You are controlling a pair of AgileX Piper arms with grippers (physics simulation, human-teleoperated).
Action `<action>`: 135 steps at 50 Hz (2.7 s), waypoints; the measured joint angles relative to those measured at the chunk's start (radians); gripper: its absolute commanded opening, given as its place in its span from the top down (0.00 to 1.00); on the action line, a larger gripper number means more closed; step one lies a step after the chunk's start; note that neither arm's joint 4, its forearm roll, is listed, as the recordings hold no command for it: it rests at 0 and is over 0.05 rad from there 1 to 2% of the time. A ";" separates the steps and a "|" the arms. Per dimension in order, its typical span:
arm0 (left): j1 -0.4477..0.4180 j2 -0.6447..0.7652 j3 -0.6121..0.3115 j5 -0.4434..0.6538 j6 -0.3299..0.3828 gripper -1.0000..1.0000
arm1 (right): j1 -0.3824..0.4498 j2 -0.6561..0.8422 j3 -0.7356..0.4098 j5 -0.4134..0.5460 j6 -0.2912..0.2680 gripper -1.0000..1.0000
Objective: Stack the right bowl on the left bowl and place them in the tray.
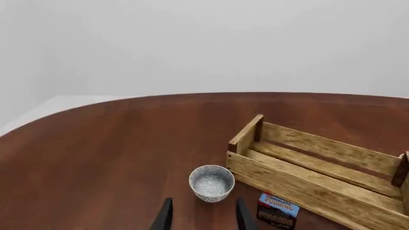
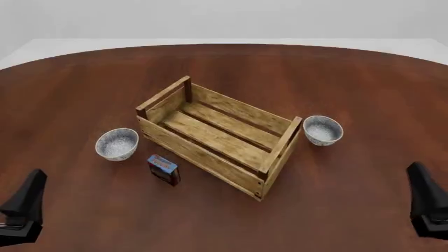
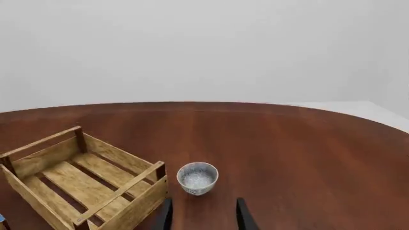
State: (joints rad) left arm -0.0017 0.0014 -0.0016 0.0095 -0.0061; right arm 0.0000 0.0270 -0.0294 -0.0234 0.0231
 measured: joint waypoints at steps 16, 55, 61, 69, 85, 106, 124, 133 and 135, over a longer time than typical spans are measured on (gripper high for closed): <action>-0.009 -0.001 -0.001 -0.009 0.008 0.00 | 0.003 0.069 -0.011 0.010 -0.013 0.00; -0.042 -0.001 -0.020 0.000 -0.004 0.00 | 0.017 0.735 -0.478 0.114 -0.026 0.00; -0.045 -0.001 -0.020 -0.001 -0.009 0.00 | 0.005 0.834 -0.575 0.154 -0.037 0.00; -0.049 -0.001 -0.019 -0.003 -0.016 0.00 | -0.008 0.969 -0.703 0.210 -0.031 0.00; -0.057 -0.001 -0.023 -0.003 -0.026 0.00 | -0.045 1.218 -0.891 0.256 -0.029 0.00; -0.069 -0.001 -0.030 -0.001 -0.025 0.00 | -0.083 1.450 -0.997 0.220 -0.025 0.00; -0.073 -0.001 -0.027 -0.002 -0.026 0.00 | -0.096 1.593 -1.006 0.150 -0.011 0.00; -0.076 -0.001 -0.026 -0.003 -0.027 0.00 | -0.096 1.650 -0.999 0.114 -0.005 0.00; -0.076 -0.001 -0.026 -0.003 -0.027 0.00 | -0.096 1.661 -0.998 0.106 -0.002 0.00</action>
State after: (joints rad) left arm -0.0777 0.0005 -0.0278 0.0068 -0.0329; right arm -0.0957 1.6879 -1.0271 0.0828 0.0208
